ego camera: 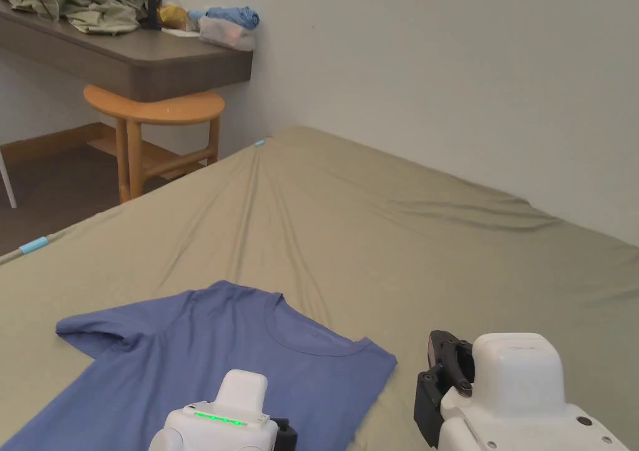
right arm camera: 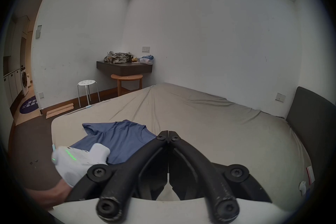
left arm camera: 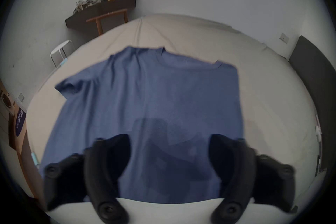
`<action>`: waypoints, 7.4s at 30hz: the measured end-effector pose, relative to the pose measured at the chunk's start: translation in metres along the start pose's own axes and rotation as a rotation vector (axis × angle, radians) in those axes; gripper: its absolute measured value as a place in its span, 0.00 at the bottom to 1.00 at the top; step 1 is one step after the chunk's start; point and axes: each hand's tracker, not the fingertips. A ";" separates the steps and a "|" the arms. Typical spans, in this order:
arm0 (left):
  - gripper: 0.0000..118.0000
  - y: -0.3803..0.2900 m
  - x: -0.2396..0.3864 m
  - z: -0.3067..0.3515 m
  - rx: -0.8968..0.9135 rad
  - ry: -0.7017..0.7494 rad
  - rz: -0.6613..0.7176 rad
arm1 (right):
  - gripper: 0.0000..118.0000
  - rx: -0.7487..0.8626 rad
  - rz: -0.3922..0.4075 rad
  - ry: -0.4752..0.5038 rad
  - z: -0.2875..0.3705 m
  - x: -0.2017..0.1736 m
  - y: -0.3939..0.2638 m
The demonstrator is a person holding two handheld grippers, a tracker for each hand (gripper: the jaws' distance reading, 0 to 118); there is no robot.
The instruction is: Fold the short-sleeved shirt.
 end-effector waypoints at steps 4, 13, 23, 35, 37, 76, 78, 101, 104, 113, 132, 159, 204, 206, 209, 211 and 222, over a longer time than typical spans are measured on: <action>0.39 -0.010 0.005 -0.033 -0.019 0.042 -0.002 | 0.00 -0.023 -0.032 0.012 -0.013 0.011 -0.013; 0.00 0.049 0.007 0.037 0.089 -0.014 0.021 | 0.00 -0.059 -0.079 -0.046 0.010 0.062 -0.032; 0.00 0.102 0.107 0.114 0.306 -0.185 -0.132 | 0.00 0.002 -0.155 -0.272 0.105 0.167 -0.029; 0.00 0.021 0.342 0.184 0.248 -0.619 -0.415 | 0.00 0.074 -0.208 -0.521 0.226 0.243 -0.033; 0.00 0.001 0.373 0.196 0.216 -0.692 -0.451 | 0.00 0.078 -0.208 -0.562 0.242 0.250 -0.037; 0.01 0.021 0.122 0.219 0.179 -0.300 -0.096 | 0.00 0.041 -0.307 -0.433 0.213 0.196 -0.058; 0.02 0.023 0.123 0.198 0.147 -0.300 -0.097 | 0.00 0.041 -0.296 -0.422 0.210 0.192 -0.054; 0.04 -0.031 0.217 0.037 -0.108 -0.188 -0.274 | 0.49 -0.252 -0.074 -0.217 0.137 0.278 -0.065; 0.04 -0.031 0.202 0.063 -0.068 -0.240 -0.197 | 0.55 -0.448 0.074 -0.094 0.070 0.315 -0.090; 0.04 -0.040 0.189 0.081 -0.045 -0.273 -0.162 | 0.54 -0.872 -0.030 0.065 -0.067 0.335 -0.226; 0.04 0.023 0.148 0.176 0.142 -0.388 -0.109 | 0.00 -0.314 -0.459 -0.068 0.132 0.377 -0.084; 0.04 0.203 0.037 0.391 0.565 -0.280 -0.097 | 0.00 0.145 -0.478 -0.220 0.361 0.381 0.139; 0.03 0.359 0.187 0.131 0.386 -0.269 -0.130 | 0.00 -0.058 -0.339 -0.320 0.018 0.475 0.156; 0.03 0.316 0.183 0.095 0.347 -0.292 -0.114 | 0.00 -0.081 -0.374 -0.311 0.007 0.462 0.097; 0.03 0.258 0.171 0.047 0.269 -0.272 -0.157 | 0.00 -0.160 -0.463 -0.262 -0.009 0.456 0.009; 0.03 0.222 0.156 0.020 0.205 -0.282 -0.141 | 0.00 -0.247 -0.481 -0.290 -0.007 0.444 -0.048; 0.02 0.100 0.067 0.000 0.032 -0.281 -0.066 | 0.00 -0.497 -0.633 -0.315 0.078 0.420 -0.212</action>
